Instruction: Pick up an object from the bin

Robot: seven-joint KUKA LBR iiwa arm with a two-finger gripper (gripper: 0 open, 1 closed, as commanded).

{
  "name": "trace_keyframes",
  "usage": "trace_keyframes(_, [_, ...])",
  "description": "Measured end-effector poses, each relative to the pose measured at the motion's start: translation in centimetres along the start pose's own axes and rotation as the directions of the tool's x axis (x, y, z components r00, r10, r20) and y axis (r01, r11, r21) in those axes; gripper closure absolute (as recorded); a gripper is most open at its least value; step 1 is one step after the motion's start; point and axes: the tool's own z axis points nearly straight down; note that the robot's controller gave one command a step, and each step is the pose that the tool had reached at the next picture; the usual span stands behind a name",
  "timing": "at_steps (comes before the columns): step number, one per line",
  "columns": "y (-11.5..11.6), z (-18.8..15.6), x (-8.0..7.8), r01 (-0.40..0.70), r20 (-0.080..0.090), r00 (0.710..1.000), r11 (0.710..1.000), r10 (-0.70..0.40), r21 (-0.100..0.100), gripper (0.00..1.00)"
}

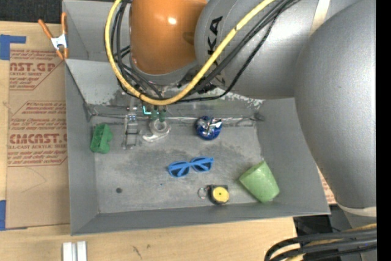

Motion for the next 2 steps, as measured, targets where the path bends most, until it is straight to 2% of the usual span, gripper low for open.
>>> trace_keyframes(1, [2.1,15.6,-1.4,0.384,0.005,0.923,0.923,-0.384,0.002,0.00])
trace_keyframes(2, [1.4,12.2,-1.5,0.531,0.010,0.847,0.847,-0.531,0.004,0.00])
